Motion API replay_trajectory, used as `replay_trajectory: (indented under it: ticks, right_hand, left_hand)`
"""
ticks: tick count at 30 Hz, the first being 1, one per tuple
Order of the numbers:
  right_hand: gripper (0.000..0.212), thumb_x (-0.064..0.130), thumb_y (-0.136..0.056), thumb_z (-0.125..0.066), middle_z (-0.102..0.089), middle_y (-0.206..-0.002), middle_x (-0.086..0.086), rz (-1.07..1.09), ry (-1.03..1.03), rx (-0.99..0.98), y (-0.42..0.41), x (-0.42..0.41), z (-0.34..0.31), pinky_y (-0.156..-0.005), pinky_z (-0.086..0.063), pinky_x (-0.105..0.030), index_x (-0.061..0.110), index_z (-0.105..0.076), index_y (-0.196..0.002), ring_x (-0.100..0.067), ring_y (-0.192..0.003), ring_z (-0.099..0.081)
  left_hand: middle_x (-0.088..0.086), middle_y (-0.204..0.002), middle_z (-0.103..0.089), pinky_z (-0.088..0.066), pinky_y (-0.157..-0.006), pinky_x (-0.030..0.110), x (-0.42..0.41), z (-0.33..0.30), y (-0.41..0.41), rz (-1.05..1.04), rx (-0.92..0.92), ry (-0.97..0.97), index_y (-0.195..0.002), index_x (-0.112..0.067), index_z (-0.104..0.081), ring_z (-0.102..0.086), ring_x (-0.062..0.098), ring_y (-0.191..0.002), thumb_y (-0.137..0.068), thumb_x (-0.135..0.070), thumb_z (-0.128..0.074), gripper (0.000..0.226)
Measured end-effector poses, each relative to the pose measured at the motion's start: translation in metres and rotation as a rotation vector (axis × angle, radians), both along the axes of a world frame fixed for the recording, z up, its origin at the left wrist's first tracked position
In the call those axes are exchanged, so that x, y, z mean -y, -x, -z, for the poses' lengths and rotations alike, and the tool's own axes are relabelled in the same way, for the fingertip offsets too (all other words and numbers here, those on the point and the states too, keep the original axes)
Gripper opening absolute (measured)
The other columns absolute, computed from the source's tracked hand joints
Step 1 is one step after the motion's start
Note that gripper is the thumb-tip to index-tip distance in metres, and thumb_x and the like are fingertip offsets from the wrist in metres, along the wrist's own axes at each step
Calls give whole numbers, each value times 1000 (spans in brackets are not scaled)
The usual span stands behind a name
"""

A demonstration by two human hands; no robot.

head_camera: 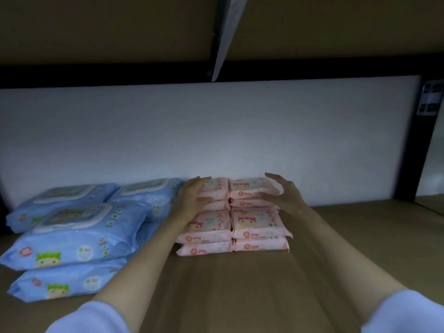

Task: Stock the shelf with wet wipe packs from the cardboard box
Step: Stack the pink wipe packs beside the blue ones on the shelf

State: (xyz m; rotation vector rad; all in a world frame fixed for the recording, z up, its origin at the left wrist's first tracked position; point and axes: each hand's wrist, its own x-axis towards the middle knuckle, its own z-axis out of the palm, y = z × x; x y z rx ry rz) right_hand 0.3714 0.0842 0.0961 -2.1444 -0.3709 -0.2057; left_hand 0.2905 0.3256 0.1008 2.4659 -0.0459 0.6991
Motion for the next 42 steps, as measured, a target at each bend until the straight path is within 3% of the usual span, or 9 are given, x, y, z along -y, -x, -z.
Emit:
replay_trajectory:
  ticks: [10, 14, 18, 21, 24, 29, 36, 39, 42]
  right_hand:
    - [55, 44, -70, -75, -56, -129, -1, 12, -88, 8, -8, -7, 11, -94, -49, -46, 32, -58, -120, -24, -113, -55]
    - [50, 55, -62, -76, -63, -120, 4, 91, -132, 52, 6, 1, 13, -99, -41, -52, 38, -65, -107, -22, -109, -58]
    - [50, 73, -45, -70, -68, -108, 12, 95, -223, 58, 33, 12, 19, -97, -46, -45, 52, -65, -90, -16, -102, -63]
    - [55, 79, -37, -70, -69, -107, 12, 79, -256, 40, 50, 19, 27, -96, -48, -42, 57, -63, -87, -13, -103, -64]
    - [55, 59, -51, -80, -69, -109, 9, 80, -227, 61, 68, 22, 35, -98, -47, -38, 36, -69, -101, -11, -104, -62]
    - [41, 28, -64, -83, -69, -106, 2, 48, -316, 44, 80, 23, 49, -96, -49, -35, 25, -69, -102, -16, -103, -63]
    - [44, 22, -70, -80, -62, -112, 6, -54, -321, 31, 73, 10, 46, -101, -45, -38, 20, -62, -110, -18, -113, -58]
    - [55, 56, -66, -73, -52, -133, 4, 6, -130, 40, 71, 13, 41, -107, -36, -48, 40, -56, -116, -22, -125, -48]
    - [63, 70, -76, -36, -13, -156, 2, 52, 278, 111, 72, 8, 28, -110, -14, -55, 49, -33, -136, -27, -142, -17]
  left_hand:
    - [9, -127, -57, -32, -98, 13, -5, 4, -8, 89, 71, 48, -117, -8, -63, -52, 21, -120, -82, -6, -64, 34]
    - [11, -126, -59, -37, -107, 28, -2, 6, 3, 119, 108, 37, -114, -9, -65, -53, 22, -119, -81, -7, -67, 34]
    - [11, -125, -60, -29, -107, 21, 6, 12, 21, 119, 149, -14, -114, -11, -66, -50, 22, -122, -82, -10, -65, 32]
    - [12, -119, -64, -35, -108, 39, 8, 20, 39, 131, 178, -52, -111, -12, -68, -53, 27, -119, -79, -9, -67, 32]
    - [14, -114, -66, -41, -103, 46, 10, 37, 59, 104, 189, -93, -106, -9, -70, -58, 29, -114, -75, -6, -70, 31]
    - [15, -114, -66, -34, -102, 29, 15, 45, 72, 101, 197, -36, -106, -6, -69, -58, 28, -113, -75, -5, -70, 31]
    - [12, -117, -65, -42, -103, 45, 8, 38, 56, 105, 122, -22, -108, -8, -68, -56, 27, -115, -75, -6, -71, 33]
    - [2, -135, -53, -24, -111, 55, 7, 33, 56, 1, 58, -264, -124, -21, -58, -44, 22, -128, -82, -38, -64, 45]
    - [-6, -156, -13, 7, -115, 43, 18, 30, 55, -89, -75, -508, -146, -32, -19, -8, 19, -145, -83, -66, -15, 72]
